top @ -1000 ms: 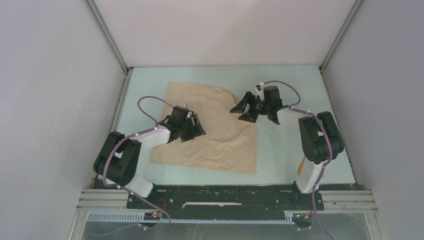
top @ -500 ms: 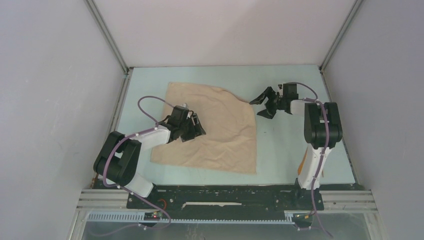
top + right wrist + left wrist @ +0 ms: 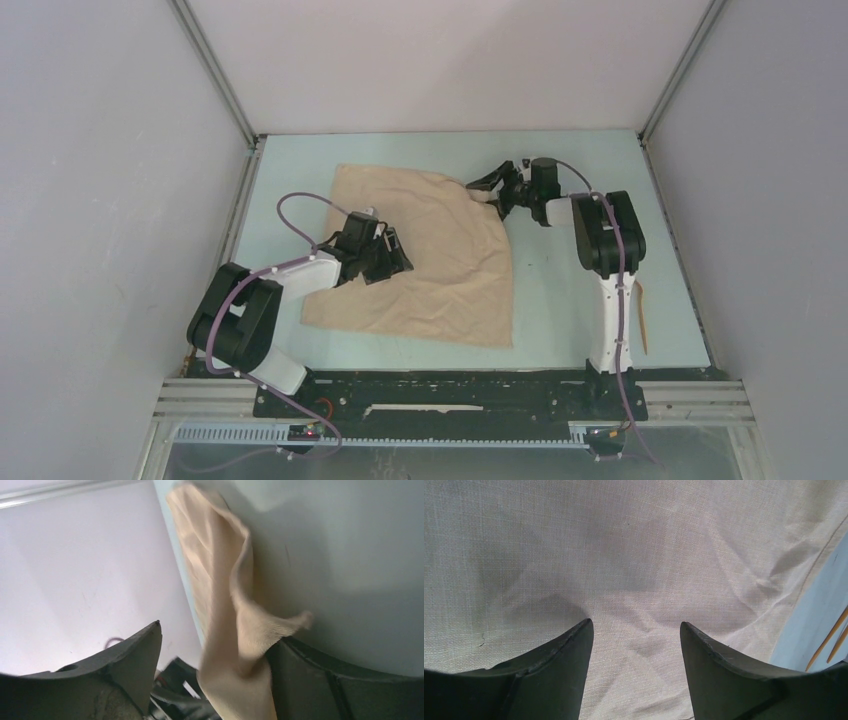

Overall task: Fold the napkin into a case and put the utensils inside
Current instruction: Flatten out the crumpled napkin at the center of the board.

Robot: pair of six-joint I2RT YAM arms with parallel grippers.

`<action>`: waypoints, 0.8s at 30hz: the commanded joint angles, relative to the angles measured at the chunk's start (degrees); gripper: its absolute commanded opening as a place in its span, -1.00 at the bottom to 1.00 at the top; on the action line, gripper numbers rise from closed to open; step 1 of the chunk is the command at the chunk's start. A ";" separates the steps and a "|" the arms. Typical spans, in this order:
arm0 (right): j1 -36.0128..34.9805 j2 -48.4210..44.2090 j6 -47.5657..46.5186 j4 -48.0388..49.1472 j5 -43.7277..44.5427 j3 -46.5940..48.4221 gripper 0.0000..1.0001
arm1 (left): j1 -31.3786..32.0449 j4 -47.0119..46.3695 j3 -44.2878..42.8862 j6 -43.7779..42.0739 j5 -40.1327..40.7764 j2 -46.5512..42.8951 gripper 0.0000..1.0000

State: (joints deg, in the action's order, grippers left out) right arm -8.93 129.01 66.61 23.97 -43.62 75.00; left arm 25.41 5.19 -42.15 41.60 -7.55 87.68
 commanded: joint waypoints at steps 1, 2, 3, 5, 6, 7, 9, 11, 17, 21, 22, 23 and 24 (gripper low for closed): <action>2.69 4.21 3.56 6.83 1.10 10.25 0.55 | 0.61 -1.15 1.02 0.00 -0.74 -2.68 0.43; 3.29 4.87 4.10 7.75 1.25 11.45 0.54 | 0.65 -1.07 1.28 -0.09 -0.67 -3.08 0.43; 3.82 5.31 4.72 8.31 1.59 12.29 0.54 | 0.61 -0.92 1.53 -0.12 -0.53 -3.51 0.43; 4.66 6.80 5.21 8.44 0.82 15.38 0.46 | 0.61 -0.89 1.73 -0.25 -0.49 -3.97 0.43; 4.82 7.31 5.42 8.16 0.43 16.24 0.41 | 0.61 -0.89 1.65 -0.29 -0.45 -4.00 0.43; 4.94 7.66 5.54 8.25 0.04 17.29 0.39 | 0.61 -0.90 1.57 -0.22 -0.56 -3.81 0.43; 5.12 7.76 4.84 7.76 0.12 17.85 0.38 | 0.61 -1.08 1.26 -0.08 -0.70 -3.39 0.43; 5.15 7.87 2.92 5.14 0.32 18.65 0.37 | 0.61 -1.45 1.07 0.05 -1.21 -3.14 0.43; 5.25 4.95 -12.45 -10.40 4.04 20.25 0.56 | 0.61 -1.02 -0.64 -1.37 -1.79 -3.99 0.43; 4.55 2.31 -33.64 -32.58 15.89 27.98 0.74 | 0.61 0.45 -2.05 -3.12 -3.60 -5.11 0.46; 4.20 2.60 -36.75 -35.81 17.66 29.89 0.77 | 0.62 0.48 -1.96 -3.45 -4.33 -5.78 0.47; 3.78 3.30 -39.55 -38.73 18.03 32.74 0.77 | 0.61 0.72 -1.83 -3.60 -4.98 -6.82 0.47; 3.30 4.24 -41.83 -40.92 18.04 34.67 0.77 | 0.61 0.78 -1.57 -3.63 -5.53 -8.12 0.48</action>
State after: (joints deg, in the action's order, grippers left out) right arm -4.32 136.22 43.86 -0.21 -32.88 100.79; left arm 25.65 5.72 -41.82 40.14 -9.93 84.75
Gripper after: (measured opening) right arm 0.881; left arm 0.733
